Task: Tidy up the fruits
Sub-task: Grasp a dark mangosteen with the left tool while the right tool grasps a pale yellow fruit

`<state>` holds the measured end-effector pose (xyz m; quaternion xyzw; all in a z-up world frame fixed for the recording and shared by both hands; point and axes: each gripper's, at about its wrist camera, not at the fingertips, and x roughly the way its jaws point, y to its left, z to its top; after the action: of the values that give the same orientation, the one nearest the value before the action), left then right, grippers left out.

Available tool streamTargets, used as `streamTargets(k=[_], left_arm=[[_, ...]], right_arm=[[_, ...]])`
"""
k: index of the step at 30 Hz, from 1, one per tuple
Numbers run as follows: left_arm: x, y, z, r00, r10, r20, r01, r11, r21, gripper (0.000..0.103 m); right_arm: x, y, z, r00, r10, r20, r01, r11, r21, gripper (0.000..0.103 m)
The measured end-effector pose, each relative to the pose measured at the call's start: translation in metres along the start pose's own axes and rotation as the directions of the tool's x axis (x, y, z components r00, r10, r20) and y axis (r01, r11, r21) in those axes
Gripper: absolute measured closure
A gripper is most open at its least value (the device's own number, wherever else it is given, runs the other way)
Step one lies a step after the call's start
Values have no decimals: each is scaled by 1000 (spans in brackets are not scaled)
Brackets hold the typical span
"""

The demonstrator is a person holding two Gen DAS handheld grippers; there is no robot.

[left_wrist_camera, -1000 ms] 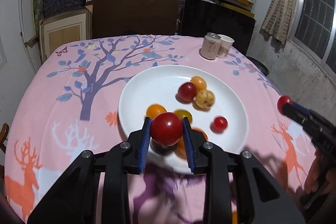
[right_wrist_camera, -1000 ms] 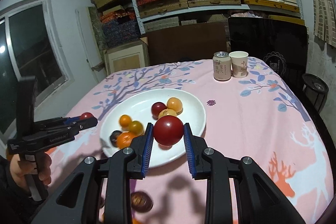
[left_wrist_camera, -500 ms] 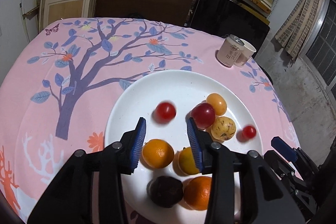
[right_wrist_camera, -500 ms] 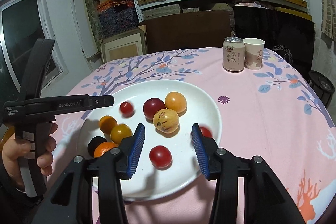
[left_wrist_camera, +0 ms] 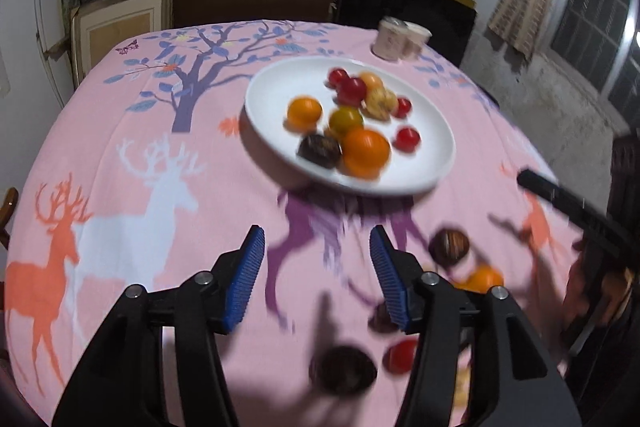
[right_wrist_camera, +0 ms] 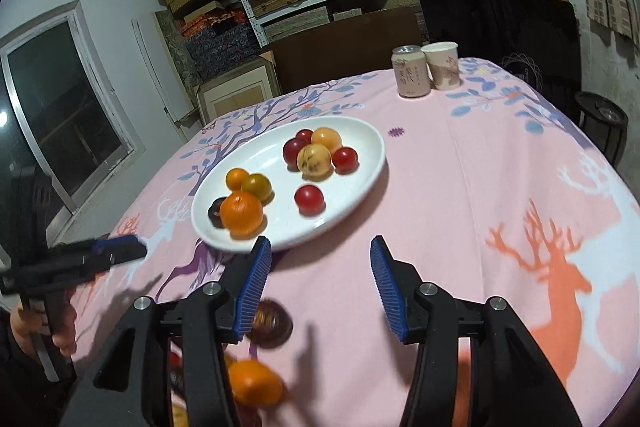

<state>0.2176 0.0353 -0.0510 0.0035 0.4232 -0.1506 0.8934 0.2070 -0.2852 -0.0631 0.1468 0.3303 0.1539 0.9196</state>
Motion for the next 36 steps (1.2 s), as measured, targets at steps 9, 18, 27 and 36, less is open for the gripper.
streamTargets(k=[9, 18, 27, 36], left_arm=[[-17, -29, -85, 996, 85, -36, -79, 985, 151, 49], [11, -29, -82, 993, 86, -87, -75, 991, 114, 57], [-7, -9, -83, 1000, -17, 20, 17, 1000, -8, 62], [-14, 1, -80, 998, -37, 56, 41, 997, -71, 62]], right_arm=[[-20, -9, -42, 999, 52, -8, -52, 997, 64, 47], [-29, -13, -50, 998, 58, -6, -57, 996, 73, 47], [-47, 26, -81, 985, 132, -111, -144, 984, -102, 47], [-75, 81, -120, 939, 208, -273, -291, 906, -309, 47]])
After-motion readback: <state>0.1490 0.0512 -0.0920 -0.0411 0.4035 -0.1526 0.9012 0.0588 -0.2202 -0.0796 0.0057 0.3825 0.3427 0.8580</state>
